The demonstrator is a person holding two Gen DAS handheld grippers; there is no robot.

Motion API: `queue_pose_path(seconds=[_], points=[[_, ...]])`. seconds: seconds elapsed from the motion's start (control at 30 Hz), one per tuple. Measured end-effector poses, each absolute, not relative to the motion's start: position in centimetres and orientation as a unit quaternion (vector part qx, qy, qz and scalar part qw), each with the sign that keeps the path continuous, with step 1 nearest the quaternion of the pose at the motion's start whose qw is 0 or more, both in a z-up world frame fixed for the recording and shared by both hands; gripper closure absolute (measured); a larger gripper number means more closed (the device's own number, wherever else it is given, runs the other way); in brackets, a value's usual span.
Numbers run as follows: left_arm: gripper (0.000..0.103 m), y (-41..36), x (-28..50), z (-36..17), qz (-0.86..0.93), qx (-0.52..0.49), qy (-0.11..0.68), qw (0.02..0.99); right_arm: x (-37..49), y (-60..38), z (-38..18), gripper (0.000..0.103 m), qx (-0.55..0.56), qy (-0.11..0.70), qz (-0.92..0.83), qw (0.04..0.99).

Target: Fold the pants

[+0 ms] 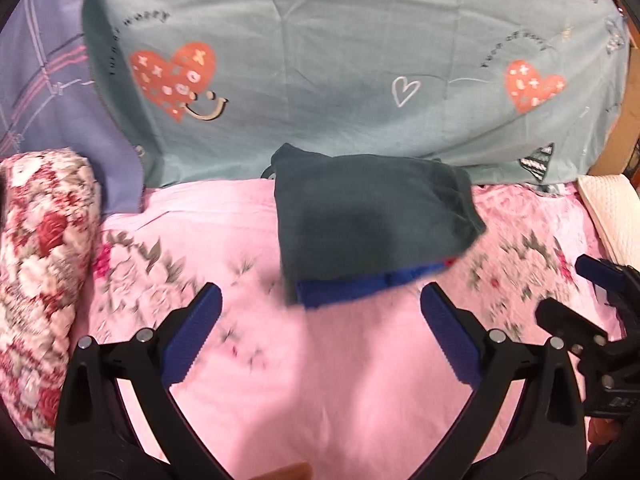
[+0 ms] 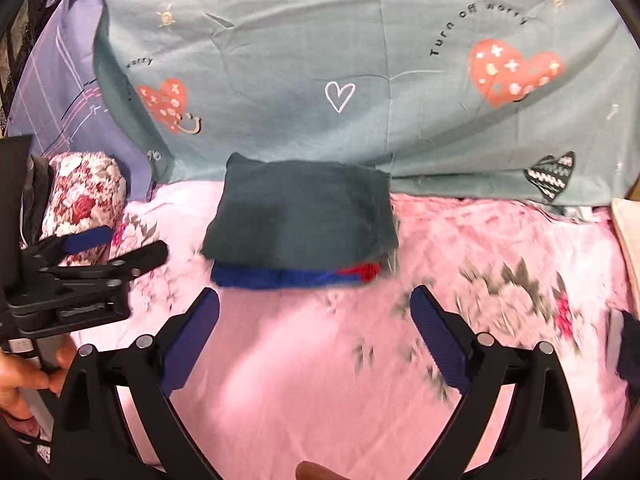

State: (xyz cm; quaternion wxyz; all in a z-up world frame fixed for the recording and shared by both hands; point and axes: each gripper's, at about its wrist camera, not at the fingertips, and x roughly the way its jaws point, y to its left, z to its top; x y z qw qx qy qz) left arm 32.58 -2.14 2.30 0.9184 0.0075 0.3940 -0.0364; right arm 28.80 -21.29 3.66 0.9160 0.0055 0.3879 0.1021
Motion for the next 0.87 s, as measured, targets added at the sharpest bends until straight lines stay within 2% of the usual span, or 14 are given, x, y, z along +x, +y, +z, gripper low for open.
queue_pose_path(seconds=[0.33, 0.87], points=[[0.002, -1.9, 24.2, 5.0, -0.038, 0.02, 0.381, 0.924, 23.4, -20.4, 3.9, 0.007, -0.005, 0.394, 0.1, 0.913], [0.002, -1.8, 20.6, 5.9, -0.033, 0.029, 0.366, 0.93, 20.4, -20.0, 4.8, 0.007, -0.005, 0.387, 0.107, 0.916]])
